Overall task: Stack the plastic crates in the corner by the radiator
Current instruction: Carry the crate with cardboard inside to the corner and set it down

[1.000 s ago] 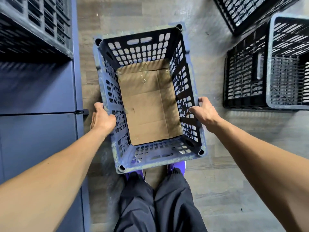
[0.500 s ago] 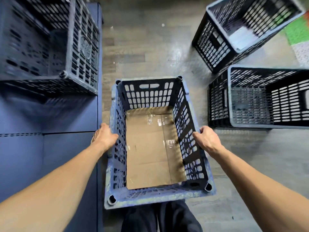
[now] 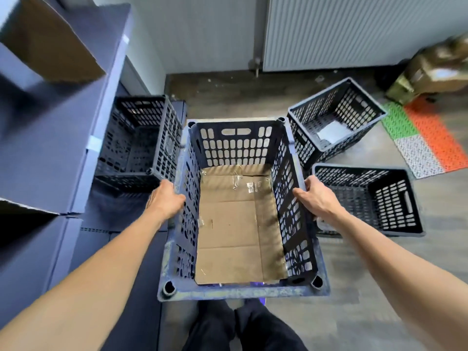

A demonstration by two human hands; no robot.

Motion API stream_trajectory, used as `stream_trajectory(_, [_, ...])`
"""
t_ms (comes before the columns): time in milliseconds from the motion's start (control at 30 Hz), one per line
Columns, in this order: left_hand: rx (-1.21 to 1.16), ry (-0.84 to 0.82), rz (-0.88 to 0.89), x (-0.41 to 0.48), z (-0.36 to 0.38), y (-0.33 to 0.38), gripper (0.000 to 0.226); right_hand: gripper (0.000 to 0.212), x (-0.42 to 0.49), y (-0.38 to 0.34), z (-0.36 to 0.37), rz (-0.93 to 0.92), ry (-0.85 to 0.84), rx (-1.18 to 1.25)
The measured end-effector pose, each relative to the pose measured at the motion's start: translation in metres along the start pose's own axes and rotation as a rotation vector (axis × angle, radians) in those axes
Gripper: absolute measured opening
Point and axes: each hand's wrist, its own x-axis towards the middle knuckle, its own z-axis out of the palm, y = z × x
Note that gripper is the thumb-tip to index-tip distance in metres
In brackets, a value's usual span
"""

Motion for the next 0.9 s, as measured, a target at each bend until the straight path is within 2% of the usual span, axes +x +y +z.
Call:
stream_trajectory(133, [-0.024, 0.066, 0.067, -0.009, -0.037, 0.023, 0.026, 0.02, -0.008, -0.024, -0.036, -0.012, 0.073, 0.039])
stream_trajectory(333, [-0.067, 0.117, 0.131, 0.004, -0.086, 0.041, 0.031, 0.02, -0.011, -0.063, -0.069, -0.057, 0.111, 0.039])
stream_trajectory(600, [-0.175, 0.077, 0.241, 0.067, -0.155, 0.057, 0.042, 0.017, 0.001, -0.147, -0.105, -0.049, 0.234, 0.037])
stream_trajectory(900, [-0.25, 0.04, 0.275, 0.107, -0.211, 0.078, 0.034, 0.015, 0.028, -0.212, -0.131, -0.019, 0.322, 0.108])
